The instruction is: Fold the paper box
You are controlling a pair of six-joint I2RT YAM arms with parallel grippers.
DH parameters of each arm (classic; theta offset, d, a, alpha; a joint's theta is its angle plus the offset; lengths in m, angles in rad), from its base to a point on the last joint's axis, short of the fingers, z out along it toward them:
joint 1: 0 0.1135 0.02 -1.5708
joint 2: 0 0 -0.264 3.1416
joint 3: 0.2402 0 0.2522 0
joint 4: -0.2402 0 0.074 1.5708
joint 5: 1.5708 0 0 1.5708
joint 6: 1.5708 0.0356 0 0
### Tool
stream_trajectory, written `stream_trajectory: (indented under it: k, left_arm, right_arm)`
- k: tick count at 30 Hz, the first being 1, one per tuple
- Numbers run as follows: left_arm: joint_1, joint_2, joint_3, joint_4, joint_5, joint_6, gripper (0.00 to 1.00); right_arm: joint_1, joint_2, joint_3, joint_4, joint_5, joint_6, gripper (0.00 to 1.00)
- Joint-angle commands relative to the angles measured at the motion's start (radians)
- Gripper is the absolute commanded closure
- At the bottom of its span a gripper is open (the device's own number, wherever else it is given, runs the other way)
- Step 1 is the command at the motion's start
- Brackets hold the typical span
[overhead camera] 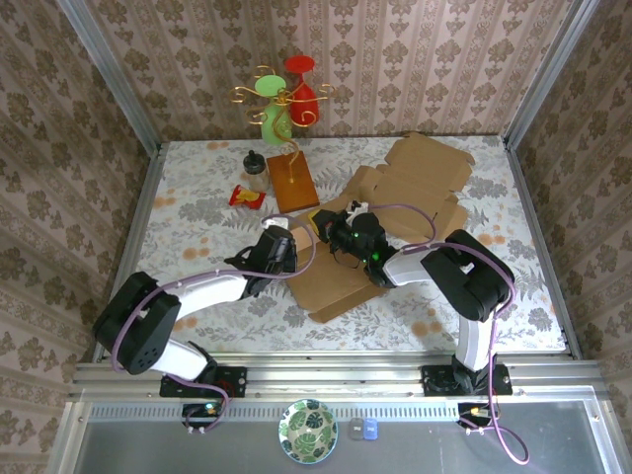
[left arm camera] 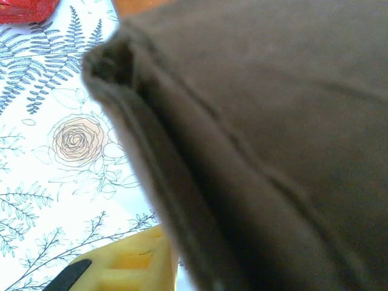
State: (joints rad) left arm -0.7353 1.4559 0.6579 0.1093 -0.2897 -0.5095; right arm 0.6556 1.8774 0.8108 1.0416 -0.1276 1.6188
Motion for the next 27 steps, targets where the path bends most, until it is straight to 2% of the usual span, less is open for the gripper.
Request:
stream_trajectory:
  k: [1,14,18,19,21,25,27]
  left_arm:
    - [-0.022,0.037,0.04,0.001,-0.038,-0.077,0.75]
    - [-0.051,0.105,0.104,-0.059,-0.142,-0.179,0.84]
    - [-0.062,0.108,0.115,-0.093,-0.195,-0.196,0.94]
    - [-0.067,0.103,0.114,-0.103,-0.216,-0.194,0.99]
    - [-0.074,0.1,0.12,-0.133,-0.258,-0.195,1.0]
    - [-0.074,0.079,0.105,-0.137,-0.307,-0.162,1.0]
    - [-0.074,0.065,0.092,-0.109,-0.31,-0.129,1.0]
  right_arm:
    - [0.018,0.031,-0.025,-0.034,-0.003,0.002,1.0]
    - [0.019,0.031,-0.025,-0.03,0.0,0.022,1.0]
    - [0.019,0.015,-0.019,-0.052,-0.001,0.025,1.0]
    - [0.019,0.0,-0.018,-0.075,-0.001,0.02,1.0]
    - [0.019,-0.033,-0.017,-0.128,0.005,0.008,0.92]
    - [0.006,-0.114,-0.023,-0.245,0.009,0.002,0.57]
    - [-0.01,-0.155,-0.018,-0.311,-0.005,-0.008,0.43]
